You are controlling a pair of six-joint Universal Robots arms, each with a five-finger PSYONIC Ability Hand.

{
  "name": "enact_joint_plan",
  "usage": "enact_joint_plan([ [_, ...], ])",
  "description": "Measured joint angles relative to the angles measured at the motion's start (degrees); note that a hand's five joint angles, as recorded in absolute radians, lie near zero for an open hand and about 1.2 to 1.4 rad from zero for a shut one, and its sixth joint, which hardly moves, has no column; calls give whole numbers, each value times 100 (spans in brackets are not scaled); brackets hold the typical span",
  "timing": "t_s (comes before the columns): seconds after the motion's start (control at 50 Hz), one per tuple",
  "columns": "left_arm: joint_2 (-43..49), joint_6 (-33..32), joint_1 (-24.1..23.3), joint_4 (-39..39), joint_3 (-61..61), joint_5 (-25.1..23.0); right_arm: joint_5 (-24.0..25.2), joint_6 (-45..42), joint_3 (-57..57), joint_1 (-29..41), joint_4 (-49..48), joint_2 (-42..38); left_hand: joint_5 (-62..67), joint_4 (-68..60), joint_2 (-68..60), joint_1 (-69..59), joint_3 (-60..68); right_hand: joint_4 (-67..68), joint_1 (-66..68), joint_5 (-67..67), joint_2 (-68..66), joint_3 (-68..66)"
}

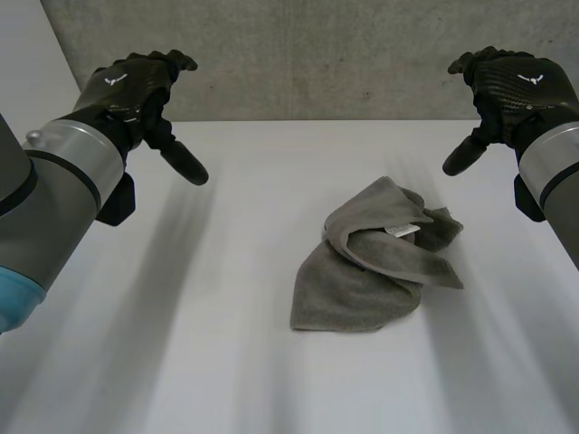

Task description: Fold the towel.

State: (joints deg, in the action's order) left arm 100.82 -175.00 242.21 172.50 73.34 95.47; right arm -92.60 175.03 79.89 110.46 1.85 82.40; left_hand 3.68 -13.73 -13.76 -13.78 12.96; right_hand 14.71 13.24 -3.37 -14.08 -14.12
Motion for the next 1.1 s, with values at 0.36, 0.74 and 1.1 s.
enact_joint_plan([
  [0.36,1303,-11,-891,907,-123,-448,183,-660,239,-294,-31,-534,0,0,0,0,0,0,-1,0,0,0],
  [0.74,4355,-30,-1554,1029,-2765,-1355,1324,-770,2824,-1336,-1677,-533,1461,-1481,-1431,-1434,1520,0,-4,0,0,13],
  [1.1,3127,-394,-1204,198,-1413,-1046,1262,-799,2965,-1247,-1811,-519,6451,-6381,-6365,-6230,6578,0,-4,0,0,13],
])
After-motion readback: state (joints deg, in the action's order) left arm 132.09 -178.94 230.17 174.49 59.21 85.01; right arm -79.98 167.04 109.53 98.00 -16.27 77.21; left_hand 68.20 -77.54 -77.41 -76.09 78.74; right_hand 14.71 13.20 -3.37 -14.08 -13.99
